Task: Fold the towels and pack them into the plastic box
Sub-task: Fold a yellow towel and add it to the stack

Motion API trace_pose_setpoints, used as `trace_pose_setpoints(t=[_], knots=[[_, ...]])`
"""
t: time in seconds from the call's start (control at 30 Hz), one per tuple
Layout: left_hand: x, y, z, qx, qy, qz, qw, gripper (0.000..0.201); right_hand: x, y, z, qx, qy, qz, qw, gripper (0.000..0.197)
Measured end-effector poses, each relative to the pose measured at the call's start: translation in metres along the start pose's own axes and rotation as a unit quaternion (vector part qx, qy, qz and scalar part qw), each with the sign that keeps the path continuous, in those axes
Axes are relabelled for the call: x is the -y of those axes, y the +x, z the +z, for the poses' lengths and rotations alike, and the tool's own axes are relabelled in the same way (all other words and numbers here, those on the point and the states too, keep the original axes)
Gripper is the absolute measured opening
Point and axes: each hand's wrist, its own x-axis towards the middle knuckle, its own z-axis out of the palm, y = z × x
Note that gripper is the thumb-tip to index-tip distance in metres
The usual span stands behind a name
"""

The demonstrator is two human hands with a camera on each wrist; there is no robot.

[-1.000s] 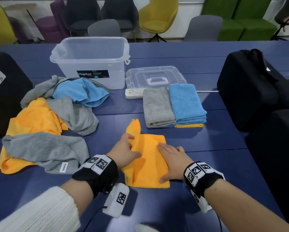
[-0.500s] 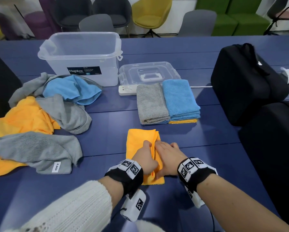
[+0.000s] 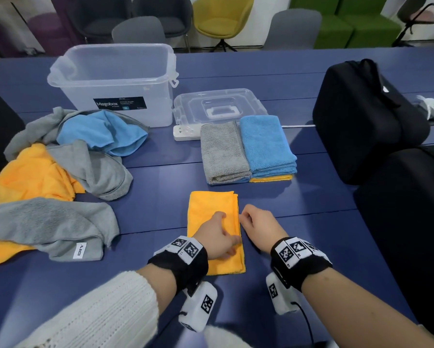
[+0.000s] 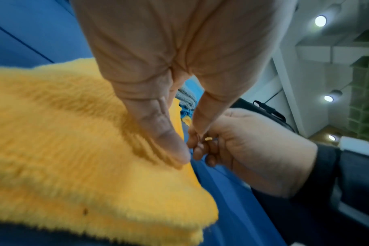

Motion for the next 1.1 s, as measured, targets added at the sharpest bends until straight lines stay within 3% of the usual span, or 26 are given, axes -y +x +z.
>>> trace_pose_setpoints(t=[0.07, 0.13, 0.23, 0.37, 0.6, 0.7, 0.83, 1.0, 1.1], knots=[[0.003, -0.001, -0.012, -0.05, 0.014, 0.024, 0.998, 0.04, 0.005, 0.0, 0.002, 0.013, 0.012, 0.028, 0.999, 0.027], [0.011, 0.001, -0.03, -0.15, 0.093, 0.05, 0.983, 0.018, 0.007, 0.001, 0.005, 0.028, -0.002, 0.039, 0.999, 0.032], [0.027, 0.003, -0.052, -0.246, 0.126, 0.021, 0.961, 0.025, 0.01, 0.002, 0.009, 0.067, -0.039, 0.056, 0.995, 0.036], [0.039, 0.006, -0.061, -0.182, 0.117, -0.079, 0.973, 0.036, 0.014, 0.004, 0.01, 0.067, -0.059, 0.061, 0.994, 0.03], [0.038, 0.017, -0.056, -0.082, -0.029, -0.08, 0.993, 0.015, 0.008, 0.01, 0.011, 0.068, 0.018, 0.097, 0.993, 0.019], [0.034, 0.017, -0.054, -0.058, -0.114, -0.049, 0.99, 0.033, 0.002, 0.009, 0.011, 0.055, 0.074, 0.09, 0.992, 0.025], [0.019, 0.014, -0.06, -0.042, -0.189, 0.027, 0.981, 0.044, 0.003, 0.006, 0.001, 0.005, 0.113, 0.004, 0.994, 0.017], [-0.027, 0.021, -0.085, -0.153, -0.206, 0.126, 0.958, 0.05, 0.017, 0.031, -0.04, -0.088, 0.154, -0.072, 0.982, 0.016], [-0.058, 0.035, -0.1, -0.135, -0.283, 0.189, 0.931, 0.055, 0.025, 0.066, -0.066, -0.145, 0.145, -0.092, 0.974, 0.019]])
